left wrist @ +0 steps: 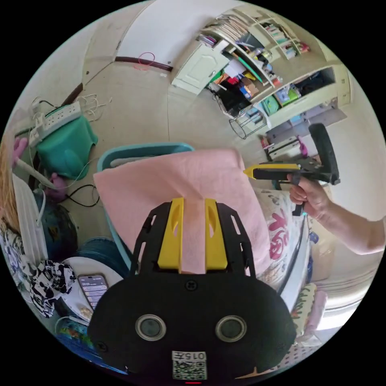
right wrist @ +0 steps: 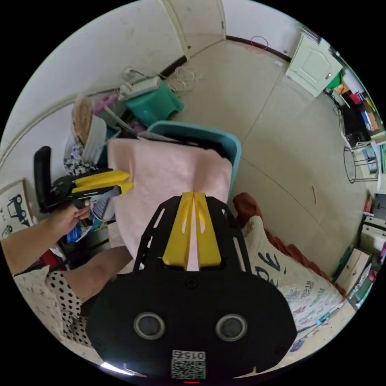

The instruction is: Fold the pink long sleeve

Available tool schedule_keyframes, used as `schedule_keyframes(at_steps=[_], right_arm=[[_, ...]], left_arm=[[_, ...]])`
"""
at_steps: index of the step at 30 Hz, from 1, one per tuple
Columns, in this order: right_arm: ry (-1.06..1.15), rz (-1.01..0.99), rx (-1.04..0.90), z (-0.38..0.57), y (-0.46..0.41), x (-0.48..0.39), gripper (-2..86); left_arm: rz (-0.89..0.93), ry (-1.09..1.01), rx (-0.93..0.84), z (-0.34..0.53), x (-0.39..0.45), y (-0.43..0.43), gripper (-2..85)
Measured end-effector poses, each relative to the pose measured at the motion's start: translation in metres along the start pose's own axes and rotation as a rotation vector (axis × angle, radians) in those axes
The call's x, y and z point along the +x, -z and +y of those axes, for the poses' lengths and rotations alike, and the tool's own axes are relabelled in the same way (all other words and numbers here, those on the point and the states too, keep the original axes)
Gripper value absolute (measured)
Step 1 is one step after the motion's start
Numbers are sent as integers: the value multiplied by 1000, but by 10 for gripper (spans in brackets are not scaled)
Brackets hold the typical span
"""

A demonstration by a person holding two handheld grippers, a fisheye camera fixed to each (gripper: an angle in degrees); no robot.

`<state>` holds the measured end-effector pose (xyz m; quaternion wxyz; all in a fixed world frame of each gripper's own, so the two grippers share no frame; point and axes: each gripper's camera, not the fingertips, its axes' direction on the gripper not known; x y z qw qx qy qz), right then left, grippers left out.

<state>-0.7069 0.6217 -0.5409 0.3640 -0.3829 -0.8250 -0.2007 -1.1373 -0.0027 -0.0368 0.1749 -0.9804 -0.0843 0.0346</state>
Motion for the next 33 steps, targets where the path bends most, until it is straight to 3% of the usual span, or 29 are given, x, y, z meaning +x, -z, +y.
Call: schedule_keyframes(at_steps=[2, 5, 13, 18, 27, 33], right_arm=[[11, 108, 25, -3, -61, -12, -6], [-12, 216, 9, -19, -107, -14, -5], [-62, 105, -77, -93, -116, 15, -5], [-277, -104, 24, -105, -67, 33, -5], [-207, -226, 94, -31, 92, -27, -5], [-639, -268, 235, 102, 211, -45, 9]], left_arm=[[-204, -101, 33, 5, 44, -18, 83], [-344, -179, 58, 4, 91, -35, 82], [-360, -212, 22, -10, 136, -47, 81], [-380, -182, -11, -13, 162, -48, 82], [-458, -110, -118, -40, 220, -57, 82], [-406, -28, -193, -36, 295, -51, 77]])
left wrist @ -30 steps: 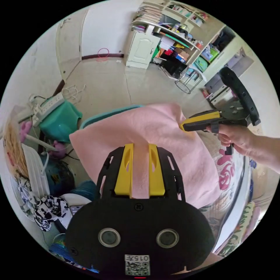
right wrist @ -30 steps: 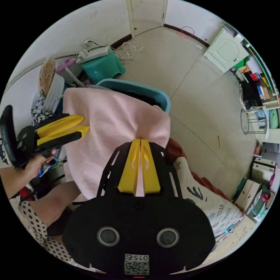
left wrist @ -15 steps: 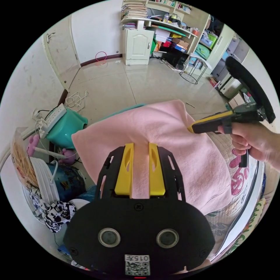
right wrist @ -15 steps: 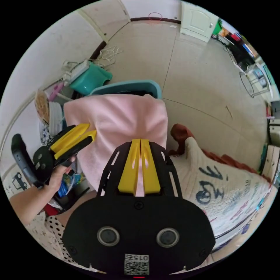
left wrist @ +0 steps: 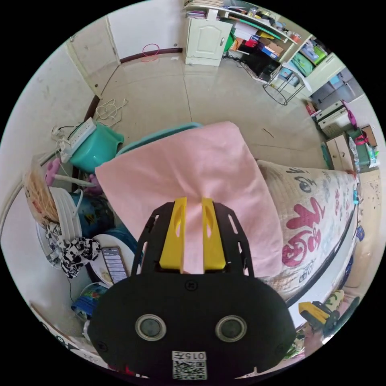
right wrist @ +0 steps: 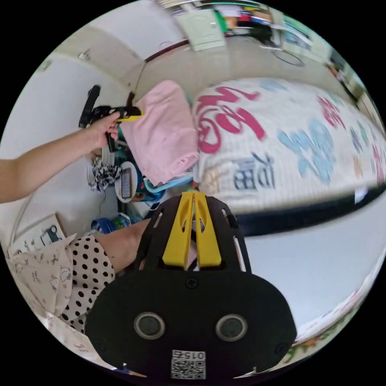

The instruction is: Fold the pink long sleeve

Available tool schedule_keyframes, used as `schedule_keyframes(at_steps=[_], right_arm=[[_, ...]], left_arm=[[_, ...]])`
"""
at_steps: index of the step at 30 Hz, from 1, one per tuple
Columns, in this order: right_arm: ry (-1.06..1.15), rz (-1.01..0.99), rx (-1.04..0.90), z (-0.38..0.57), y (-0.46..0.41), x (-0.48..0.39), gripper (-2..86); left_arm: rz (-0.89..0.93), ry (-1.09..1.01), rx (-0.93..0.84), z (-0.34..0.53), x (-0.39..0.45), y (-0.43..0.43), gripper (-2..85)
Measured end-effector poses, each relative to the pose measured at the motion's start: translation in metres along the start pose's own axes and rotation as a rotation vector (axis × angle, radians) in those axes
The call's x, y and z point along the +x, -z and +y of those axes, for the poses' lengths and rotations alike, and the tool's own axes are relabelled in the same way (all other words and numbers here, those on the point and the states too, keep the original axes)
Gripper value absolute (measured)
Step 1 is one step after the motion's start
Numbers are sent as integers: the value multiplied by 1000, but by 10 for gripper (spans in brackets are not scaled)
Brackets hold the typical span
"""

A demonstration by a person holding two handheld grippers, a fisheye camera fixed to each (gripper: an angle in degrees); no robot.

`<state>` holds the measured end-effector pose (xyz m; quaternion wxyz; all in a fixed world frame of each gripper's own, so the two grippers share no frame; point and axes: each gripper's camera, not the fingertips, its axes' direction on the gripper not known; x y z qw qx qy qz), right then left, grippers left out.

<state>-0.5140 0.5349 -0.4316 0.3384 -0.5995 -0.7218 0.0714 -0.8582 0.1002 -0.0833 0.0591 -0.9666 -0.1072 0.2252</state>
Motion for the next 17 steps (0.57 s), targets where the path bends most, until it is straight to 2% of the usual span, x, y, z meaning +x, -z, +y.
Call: schedule_keyframes(at_steps=[2, 4, 9, 11, 12, 14, 17], right_arm=[[-236, -53, 147, 54, 73, 22, 27], [-425, -19, 214, 95, 127, 35, 46], [-882, 232, 315, 211, 269, 54, 72], [-1102, 341, 313, 268, 325, 57, 78], [-1137, 363, 310, 279, 338, 55, 79], [-1226, 462, 270, 304, 375, 45, 91], [-1297, 475, 242, 309, 403, 39, 108]], left_arm=[[61, -72, 39, 28, 49, 19, 86], [98, -153, 43, 56, 98, 29, 86], [263, -480, -61, 147, 273, 34, 81], [342, -696, -110, 201, 375, 34, 79], [361, -753, -118, 215, 401, 35, 79], [451, -1002, -145, 276, 503, 39, 79], [565, -1290, -197, 358, 615, 43, 80]])
